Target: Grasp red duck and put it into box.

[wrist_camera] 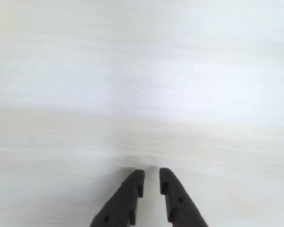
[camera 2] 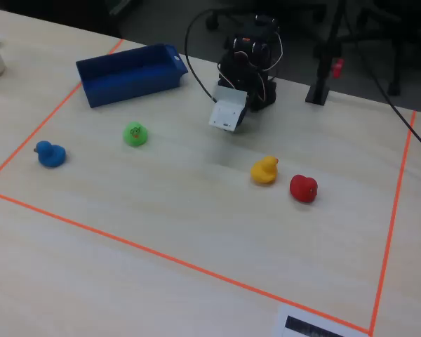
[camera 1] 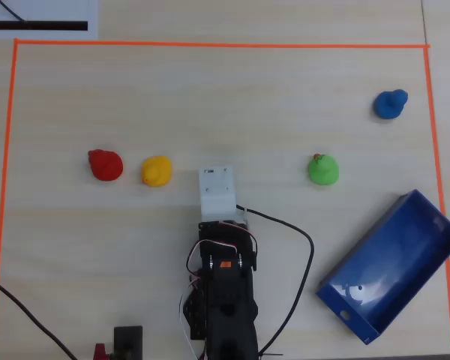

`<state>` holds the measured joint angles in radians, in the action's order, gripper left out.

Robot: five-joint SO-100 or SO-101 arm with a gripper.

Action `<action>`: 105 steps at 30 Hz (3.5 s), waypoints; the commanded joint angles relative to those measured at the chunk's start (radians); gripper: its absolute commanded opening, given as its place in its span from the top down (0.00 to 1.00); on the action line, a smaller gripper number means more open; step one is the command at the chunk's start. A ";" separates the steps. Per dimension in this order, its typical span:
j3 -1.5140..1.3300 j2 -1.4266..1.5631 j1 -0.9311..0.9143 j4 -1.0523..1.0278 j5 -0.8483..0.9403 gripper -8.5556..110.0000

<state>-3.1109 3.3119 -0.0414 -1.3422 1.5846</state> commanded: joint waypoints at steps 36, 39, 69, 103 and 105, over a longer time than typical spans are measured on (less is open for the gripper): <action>0.000 -0.002 0.008 -0.003 -0.002 0.92; 0.000 -0.002 0.008 -0.003 -0.002 0.92; 0.000 -0.002 0.008 -0.003 -0.002 0.92; 0.721 -0.652 0.574 0.322 -0.095 0.76; 0.816 -0.742 0.603 0.302 -0.098 0.76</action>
<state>-2.5065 2.6891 0.5154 -1.0232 1.4956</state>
